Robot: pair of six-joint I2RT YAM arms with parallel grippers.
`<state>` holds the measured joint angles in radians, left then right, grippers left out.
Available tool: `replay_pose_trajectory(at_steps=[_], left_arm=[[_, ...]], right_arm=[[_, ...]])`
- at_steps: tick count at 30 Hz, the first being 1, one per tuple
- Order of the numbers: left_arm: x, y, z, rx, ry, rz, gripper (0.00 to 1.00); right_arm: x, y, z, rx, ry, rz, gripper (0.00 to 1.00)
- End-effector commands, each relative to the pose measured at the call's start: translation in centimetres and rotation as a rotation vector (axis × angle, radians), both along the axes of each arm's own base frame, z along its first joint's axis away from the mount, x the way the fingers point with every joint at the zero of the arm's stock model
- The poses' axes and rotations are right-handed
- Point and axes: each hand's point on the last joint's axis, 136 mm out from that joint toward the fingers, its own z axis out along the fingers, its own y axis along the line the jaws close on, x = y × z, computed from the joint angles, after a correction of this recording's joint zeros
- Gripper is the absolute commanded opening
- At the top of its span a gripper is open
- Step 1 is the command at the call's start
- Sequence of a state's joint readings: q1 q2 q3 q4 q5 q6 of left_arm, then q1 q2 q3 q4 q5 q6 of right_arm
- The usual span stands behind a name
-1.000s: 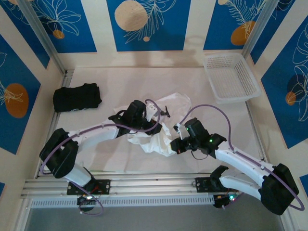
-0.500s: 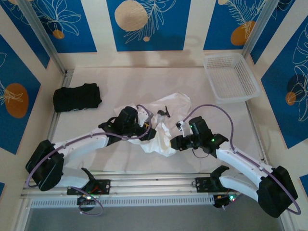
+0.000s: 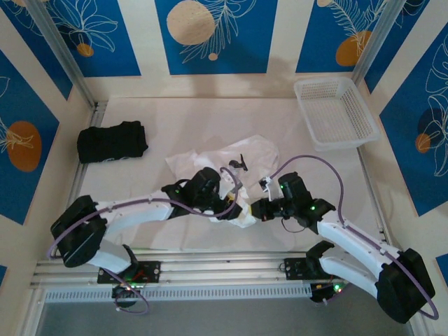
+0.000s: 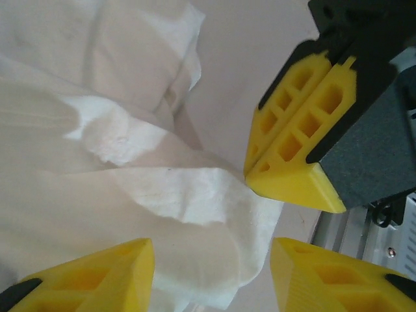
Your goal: Fold the inside-out t-shirt
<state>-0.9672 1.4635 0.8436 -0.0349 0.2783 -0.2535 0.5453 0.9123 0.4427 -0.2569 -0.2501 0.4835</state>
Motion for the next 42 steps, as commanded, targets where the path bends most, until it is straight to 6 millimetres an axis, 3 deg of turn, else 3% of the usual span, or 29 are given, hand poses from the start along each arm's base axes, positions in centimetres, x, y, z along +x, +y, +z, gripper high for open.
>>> replay_pose_trajectory(at_steps=[1,10,22,36,42], left_arm=[[1.0,-2.0,1.0,0.005,-0.088,-0.026,0.5],[2.0,-2.7,-1.4,0.188,-0.15,-0.021,0.51],[2.1,-3.2,-3.7,0.357,-0.183,-0.025,0.5],[1.7,-3.3,-2.4,0.307,-0.193,-0.026,0.1],[1.2,-2.7,-0.2,0.241,-0.201,-0.03,0.07]], right_arm=[[0.2,-1.6,-0.9,-0.054,0.063,-0.09,0.19],[1.0,-4.0,-0.6,-0.067,0.059,-0.214,0.22],[1.2,-5.4,-0.2,-0.045,0.053,-0.259,0.22],[1.1,-5.5,-0.3,-0.023,0.062,-0.257,0.22],[1.1,-5.5,-0.1,-0.018,0.058,-0.254,0.22]])
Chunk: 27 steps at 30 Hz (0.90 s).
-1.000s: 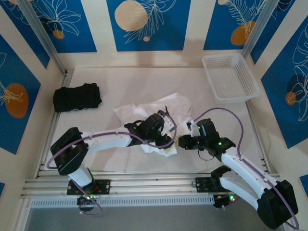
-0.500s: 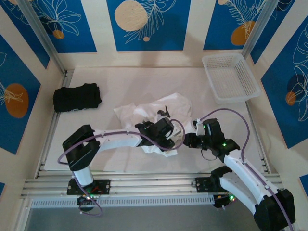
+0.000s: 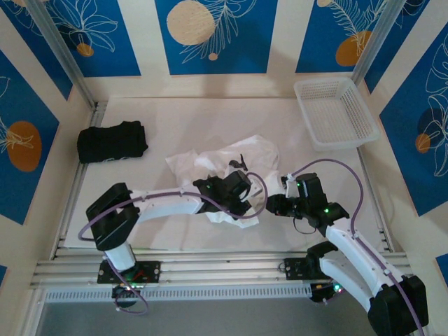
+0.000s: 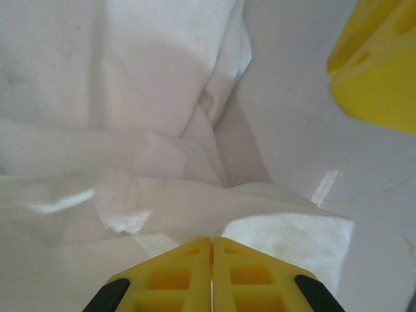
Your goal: Fold the inside-out t-shirt
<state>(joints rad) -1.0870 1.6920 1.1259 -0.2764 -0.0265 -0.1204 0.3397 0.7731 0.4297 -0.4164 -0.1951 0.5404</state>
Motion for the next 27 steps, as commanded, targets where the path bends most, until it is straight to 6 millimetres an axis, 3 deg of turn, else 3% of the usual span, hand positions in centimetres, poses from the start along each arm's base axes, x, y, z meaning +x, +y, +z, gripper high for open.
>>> replay_pose_trajectory(at_steps=[1,7,11,15,22,27], left_arm=[[-0.7,0.2,2.6,-0.071,-0.012,-0.03,0.07],[-1.4,1.3,4.7,-0.157,0.007,-0.049,0.0],[-1.8,2.8,7.1,-0.256,0.009,-0.062,0.0],[-2.0,4.2,9.6,-0.378,0.027,-0.069,0.0],[-2.5,5.6,11.5,-0.465,0.045,-0.097,0.0],[-2.5,6.0,11.8,-0.484,0.05,-0.104,0.0]], right_arm=[[-0.6,0.2,0.1,0.015,0.005,0.028,0.22],[-0.8,1.7,2.0,0.085,-0.068,0.124,0.24],[-1.9,4.3,5.2,0.203,-0.18,0.296,0.33],[-2.6,6.2,6.8,0.193,-0.295,0.42,0.44],[-2.1,9.1,7.8,0.12,-0.416,0.524,0.59],[-0.2,9.4,7.0,0.023,-0.447,0.492,0.66]])
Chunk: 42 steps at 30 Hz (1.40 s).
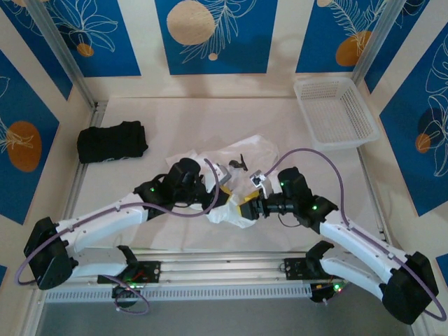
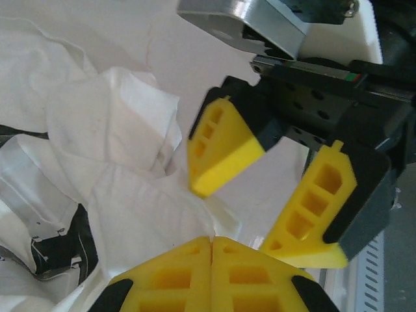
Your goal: Fold the inside-out t-shirt
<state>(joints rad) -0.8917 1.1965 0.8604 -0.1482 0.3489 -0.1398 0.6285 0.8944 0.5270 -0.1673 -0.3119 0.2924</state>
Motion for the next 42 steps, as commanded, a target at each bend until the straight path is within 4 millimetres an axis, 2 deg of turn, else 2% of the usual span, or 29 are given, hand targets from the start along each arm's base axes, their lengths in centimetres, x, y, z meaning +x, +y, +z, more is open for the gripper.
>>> replay_pose_trajectory(at_steps=[1,7,11,17,20,24,32,41,42], left_arm=[[-0.6,0.1,0.7,-0.048,0.014,-0.04,0.0],[-0.6,0.3,0.6,-0.058,0.022,-0.054,0.0],[-0.7,0.2,0.8,-0.073,0.025,-0.068,0.0],[-0.7,0.4,1.3,-0.095,0.03,-0.08,0.0],[-0.6,0.5,1.3,-0.099,0.032,-0.081,0.0],[-0.4,0.8,1.3,-0.104,0.038,-0.07,0.0],[0.1,1.4,0.8,-0.102,0.045,-0.032,0.0],[0.9,1.4,0.3,-0.113,0.056,0.018,0.0],[1.1,1.4,0.2,-0.112,0.054,0.026,0.04]], right_arm=[[2.2,0.0,0.8,-0.047,-0.114,-0.058,0.66],[2.9,-0.1,1.0,-0.061,-0.185,-0.061,0.72],[1.4,1.4,1.8,0.005,-0.206,0.083,0.8],[-0.3,3.1,2.3,0.075,-0.188,0.272,0.78],[0.2,3.4,2.4,0.093,-0.187,0.292,0.69],[0.8,3.4,2.3,0.101,-0.181,0.302,0.42],[1.6,3.0,3.0,0.104,-0.206,0.26,0.0],[2.1,3.2,3.4,0.1,-0.218,0.2,0.0],[2.2,3.1,3.4,0.099,-0.217,0.196,0.0]])
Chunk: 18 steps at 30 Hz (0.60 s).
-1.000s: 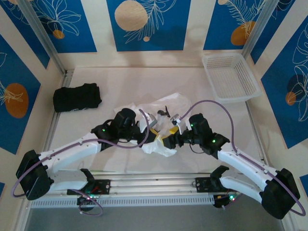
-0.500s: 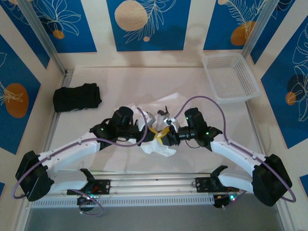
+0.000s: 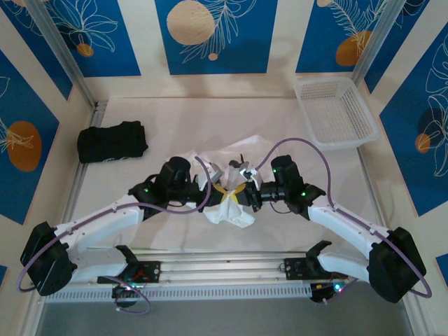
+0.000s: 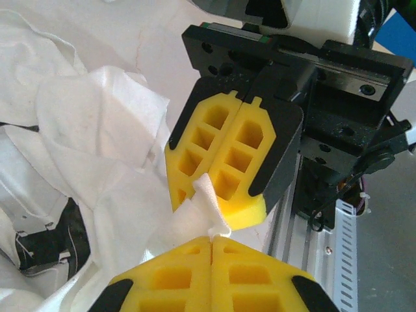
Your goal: Fold the inside-out t-shirt
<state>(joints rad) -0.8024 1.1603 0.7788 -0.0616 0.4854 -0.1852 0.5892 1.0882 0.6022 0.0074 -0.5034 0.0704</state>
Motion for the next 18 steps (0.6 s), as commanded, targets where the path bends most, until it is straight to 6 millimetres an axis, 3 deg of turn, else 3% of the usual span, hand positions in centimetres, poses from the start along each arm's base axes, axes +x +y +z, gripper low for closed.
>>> replay_pose_trajectory(at_steps=[1,12,18], left_arm=[[0.79,0.12,0.41,-0.026,-0.011,0.039,0.05],[1.34,0.7,-0.02,-0.017,-0.035,0.086,0.31],[1.61,0.74,0.15,-0.021,-0.049,0.094,0.36]], right_arm=[[0.43,0.16,1.35,0.025,-0.029,-0.024,0.0],[0.52,0.01,1.06,0.017,-0.025,-0.037,0.0],[0.48,0.04,1.1,0.017,-0.023,-0.034,0.0]])
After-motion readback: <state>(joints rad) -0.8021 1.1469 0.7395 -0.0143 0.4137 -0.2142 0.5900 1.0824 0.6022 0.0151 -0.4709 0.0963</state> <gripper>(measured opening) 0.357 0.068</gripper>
